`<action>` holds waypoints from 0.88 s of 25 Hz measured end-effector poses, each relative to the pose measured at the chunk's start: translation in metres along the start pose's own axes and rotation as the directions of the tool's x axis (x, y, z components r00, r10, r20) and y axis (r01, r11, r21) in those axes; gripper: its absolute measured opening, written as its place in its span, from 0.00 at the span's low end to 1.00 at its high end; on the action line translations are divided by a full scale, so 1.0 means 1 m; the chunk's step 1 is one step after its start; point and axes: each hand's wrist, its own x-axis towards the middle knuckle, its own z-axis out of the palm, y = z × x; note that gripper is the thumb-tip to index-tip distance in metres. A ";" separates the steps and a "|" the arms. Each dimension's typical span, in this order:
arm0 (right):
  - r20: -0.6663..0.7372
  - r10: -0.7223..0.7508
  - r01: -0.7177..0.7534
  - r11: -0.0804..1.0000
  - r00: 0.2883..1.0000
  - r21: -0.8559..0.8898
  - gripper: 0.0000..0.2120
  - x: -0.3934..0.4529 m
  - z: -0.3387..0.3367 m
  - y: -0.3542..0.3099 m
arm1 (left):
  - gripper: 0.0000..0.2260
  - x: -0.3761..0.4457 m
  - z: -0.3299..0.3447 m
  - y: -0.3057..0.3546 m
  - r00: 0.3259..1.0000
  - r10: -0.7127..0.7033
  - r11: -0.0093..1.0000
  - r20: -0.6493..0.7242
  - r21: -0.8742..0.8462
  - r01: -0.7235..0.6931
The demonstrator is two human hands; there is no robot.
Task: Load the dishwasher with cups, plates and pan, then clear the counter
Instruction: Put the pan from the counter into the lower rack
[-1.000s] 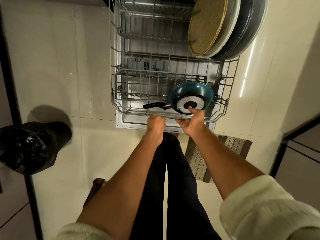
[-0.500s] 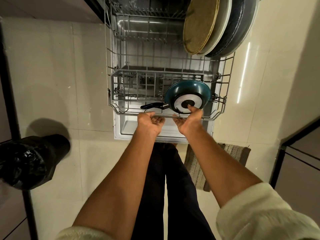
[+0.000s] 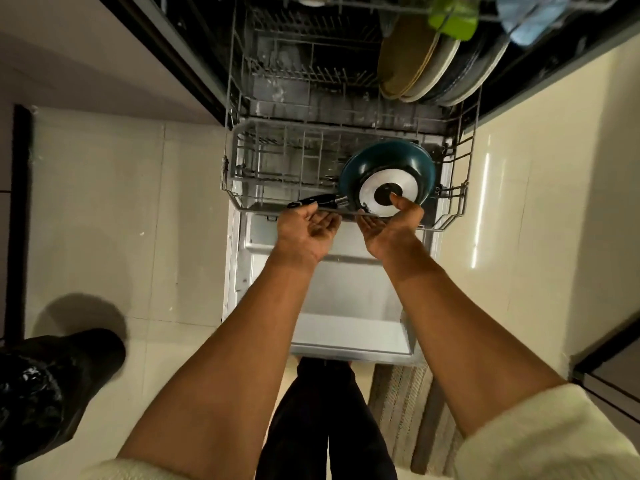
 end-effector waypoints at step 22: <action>0.285 -0.110 0.106 0.994 0.952 0.030 0.22 0.028 0.144 -0.102 | 0.17 0.062 0.166 0.082 0.936 0.174 0.984 0.308 -0.019 -0.176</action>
